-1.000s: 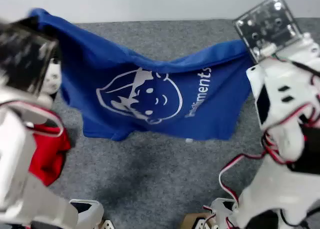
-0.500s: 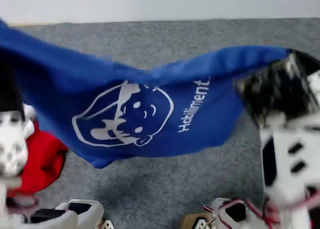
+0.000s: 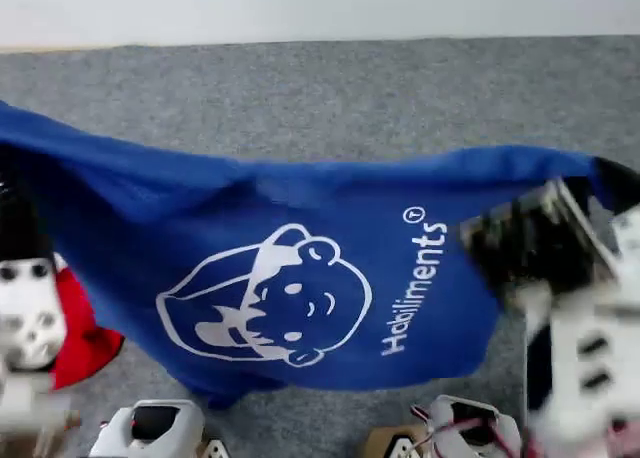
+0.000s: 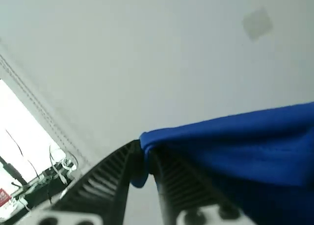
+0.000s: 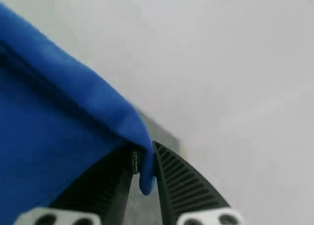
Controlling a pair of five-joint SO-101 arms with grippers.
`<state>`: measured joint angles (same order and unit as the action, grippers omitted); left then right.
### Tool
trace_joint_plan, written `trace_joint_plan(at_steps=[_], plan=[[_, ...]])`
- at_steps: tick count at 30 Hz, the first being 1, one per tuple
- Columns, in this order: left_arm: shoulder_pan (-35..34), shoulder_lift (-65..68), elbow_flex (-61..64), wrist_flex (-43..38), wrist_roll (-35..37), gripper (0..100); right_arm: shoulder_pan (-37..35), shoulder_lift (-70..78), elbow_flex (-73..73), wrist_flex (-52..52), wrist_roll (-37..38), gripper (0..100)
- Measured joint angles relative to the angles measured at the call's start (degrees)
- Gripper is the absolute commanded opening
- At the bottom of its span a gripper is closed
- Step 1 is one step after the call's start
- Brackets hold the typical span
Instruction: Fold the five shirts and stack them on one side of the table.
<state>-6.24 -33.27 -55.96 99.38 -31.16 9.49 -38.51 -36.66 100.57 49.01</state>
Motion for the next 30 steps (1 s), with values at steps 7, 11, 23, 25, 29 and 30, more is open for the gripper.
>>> trace_joint_plan(at_steps=[7, 11, 23, 25, 29, 30], plan=[[-3.52, -2.55, 31.12, -0.53, -2.64, 0, -2.29, 7.38, 20.31, -1.76, 0.00, 1.0], [-3.60, 0.09, 50.20, -9.14, -2.90, 0, -4.92, 11.78, 33.41, -11.16, 0.00, 1.0], [-3.60, 27.25, 63.21, -40.44, -2.90, 0, -5.54, 30.77, 43.69, -48.00, -0.09, 1.0], [-3.52, 32.97, 59.78, -43.43, -2.90, 0, -5.54, 34.02, 43.69, -53.27, 0.97, 1.0], [-3.43, 44.66, 50.02, -47.38, -2.90, 0, -5.63, 40.35, 43.69, -64.44, 3.43, 1.0], [-3.16, 47.74, 47.12, -47.74, -2.90, 0, -5.63, 41.85, 43.43, -66.90, 3.60, 1.0]])
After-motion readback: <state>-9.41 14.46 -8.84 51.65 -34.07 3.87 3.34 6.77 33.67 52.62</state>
